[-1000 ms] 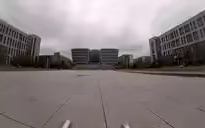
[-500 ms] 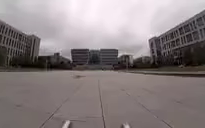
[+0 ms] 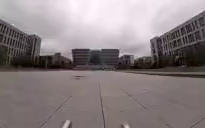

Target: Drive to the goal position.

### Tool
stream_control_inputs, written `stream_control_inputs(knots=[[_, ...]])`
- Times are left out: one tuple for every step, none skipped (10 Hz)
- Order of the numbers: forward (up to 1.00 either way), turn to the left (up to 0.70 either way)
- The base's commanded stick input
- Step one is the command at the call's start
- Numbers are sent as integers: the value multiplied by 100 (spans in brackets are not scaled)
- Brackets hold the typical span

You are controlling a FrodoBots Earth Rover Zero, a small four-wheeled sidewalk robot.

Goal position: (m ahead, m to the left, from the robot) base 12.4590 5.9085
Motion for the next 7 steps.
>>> stream_control_inputs(knots=[[100, 0], [100, 0], [100, 0], [100, 0], [100, 0], [100, 0], [100, 0]])
